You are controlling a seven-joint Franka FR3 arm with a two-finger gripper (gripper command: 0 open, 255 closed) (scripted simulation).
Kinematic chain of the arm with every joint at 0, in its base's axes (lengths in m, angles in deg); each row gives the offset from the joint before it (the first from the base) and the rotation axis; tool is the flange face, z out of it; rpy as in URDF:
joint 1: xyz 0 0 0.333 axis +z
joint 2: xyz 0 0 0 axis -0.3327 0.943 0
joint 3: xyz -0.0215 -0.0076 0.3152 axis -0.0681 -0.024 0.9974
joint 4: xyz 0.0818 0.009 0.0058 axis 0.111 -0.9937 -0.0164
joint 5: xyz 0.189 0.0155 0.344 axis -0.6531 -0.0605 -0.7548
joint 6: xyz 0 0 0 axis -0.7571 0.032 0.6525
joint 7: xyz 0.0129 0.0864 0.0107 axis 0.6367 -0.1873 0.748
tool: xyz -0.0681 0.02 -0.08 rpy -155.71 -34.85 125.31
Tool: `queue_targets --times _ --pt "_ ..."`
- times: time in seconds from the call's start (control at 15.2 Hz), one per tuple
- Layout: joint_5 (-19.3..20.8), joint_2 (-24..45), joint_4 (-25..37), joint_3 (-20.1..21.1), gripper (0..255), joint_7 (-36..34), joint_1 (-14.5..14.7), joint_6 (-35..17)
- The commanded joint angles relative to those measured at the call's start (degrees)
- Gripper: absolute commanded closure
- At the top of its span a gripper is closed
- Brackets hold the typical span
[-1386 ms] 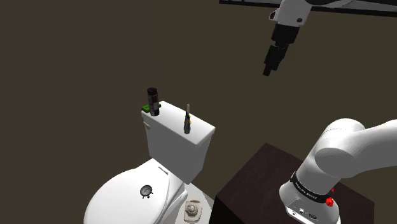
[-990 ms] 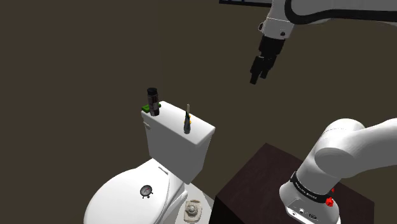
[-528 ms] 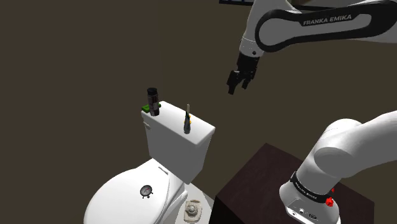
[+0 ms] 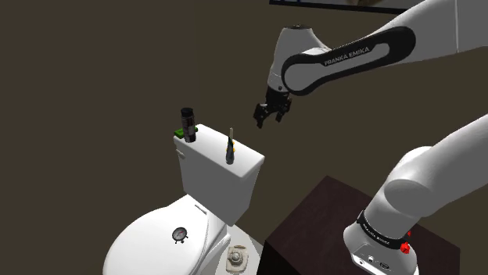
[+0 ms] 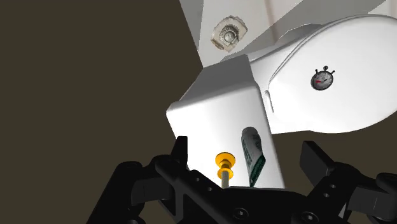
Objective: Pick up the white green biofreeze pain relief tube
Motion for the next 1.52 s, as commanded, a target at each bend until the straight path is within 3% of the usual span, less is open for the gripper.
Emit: queue_targets --times 0.0,0.26,0.59,1.06,1.19,1.45 --pt "1.5 4.2 1.2 1.5 0 -3.6 -0.9 -3.7" --pt "6.4 13.2 4.6 4.2 0 -11.8 -2.9 -10.1" --pt "16.0 25.1 11.2 5.4 0 -24.0 -4.0 -15.4" --pt "28.1 41.4 24.4 1.5 0 -39.0 -0.7 -18.1" --pt "30.2 45.8 28.8 0.0 0 -42.0 0.7 -18.2" --pt "31.5 47.5 28.9 -0.9 0 -43.3 1.2 -19.7"
